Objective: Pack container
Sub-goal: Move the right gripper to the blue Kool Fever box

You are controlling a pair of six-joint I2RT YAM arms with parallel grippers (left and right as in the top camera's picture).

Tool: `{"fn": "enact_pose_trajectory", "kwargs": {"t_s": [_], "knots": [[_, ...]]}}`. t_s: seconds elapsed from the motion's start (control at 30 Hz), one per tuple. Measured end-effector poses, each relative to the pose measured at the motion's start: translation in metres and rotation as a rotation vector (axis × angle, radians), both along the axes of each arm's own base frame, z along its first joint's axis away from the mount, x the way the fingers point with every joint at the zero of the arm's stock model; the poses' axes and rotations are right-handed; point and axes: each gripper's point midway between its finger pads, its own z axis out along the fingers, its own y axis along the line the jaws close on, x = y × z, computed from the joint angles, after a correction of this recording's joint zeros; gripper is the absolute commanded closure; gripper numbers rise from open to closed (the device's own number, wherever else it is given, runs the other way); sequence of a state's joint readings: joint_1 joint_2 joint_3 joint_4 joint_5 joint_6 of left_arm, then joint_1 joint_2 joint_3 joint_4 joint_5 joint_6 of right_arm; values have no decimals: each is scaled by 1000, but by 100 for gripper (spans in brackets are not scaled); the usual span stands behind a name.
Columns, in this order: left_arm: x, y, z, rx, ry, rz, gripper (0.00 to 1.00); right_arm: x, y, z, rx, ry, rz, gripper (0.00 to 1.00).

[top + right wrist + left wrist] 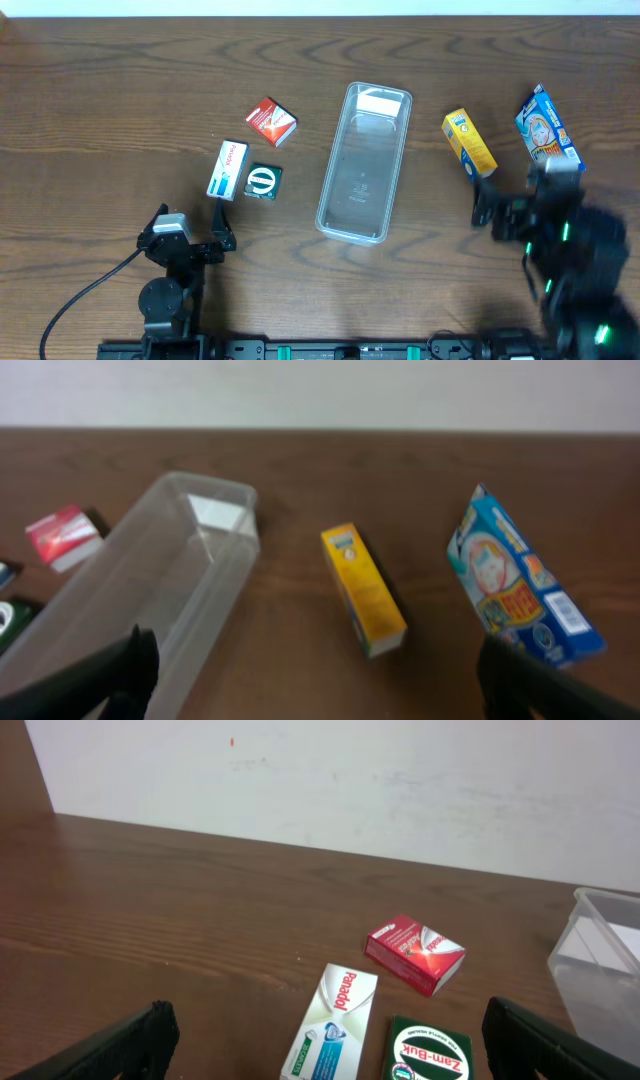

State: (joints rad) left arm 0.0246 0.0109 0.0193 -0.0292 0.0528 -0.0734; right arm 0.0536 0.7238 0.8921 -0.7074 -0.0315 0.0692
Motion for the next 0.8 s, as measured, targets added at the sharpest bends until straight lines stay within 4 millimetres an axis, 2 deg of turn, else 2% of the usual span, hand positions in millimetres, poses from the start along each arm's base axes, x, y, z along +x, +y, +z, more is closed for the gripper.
{"fn": "enact_pose_trajectory", "kwargs": {"t_s": [0.13,0.3,0.4,0.5,0.6,0.8], "knots": [[0,0,0,0,1,0,2,30,-2,10,-13,252,2,1],[0,0,0,0,0,0,2,68,1,21,-12,373,19,1],[0,0,0,0,0,0,2,83,1,16,-16,409,27,1],[0,0,0,0,0,0,2,85,-6,5,-26,451,12,1],[0,0,0,0,0,0,2,83,-32,-6,-24,503,-51,1],[0,0,0,0,0,0,2,78,-114,-28,15,570,-212,1]]}}
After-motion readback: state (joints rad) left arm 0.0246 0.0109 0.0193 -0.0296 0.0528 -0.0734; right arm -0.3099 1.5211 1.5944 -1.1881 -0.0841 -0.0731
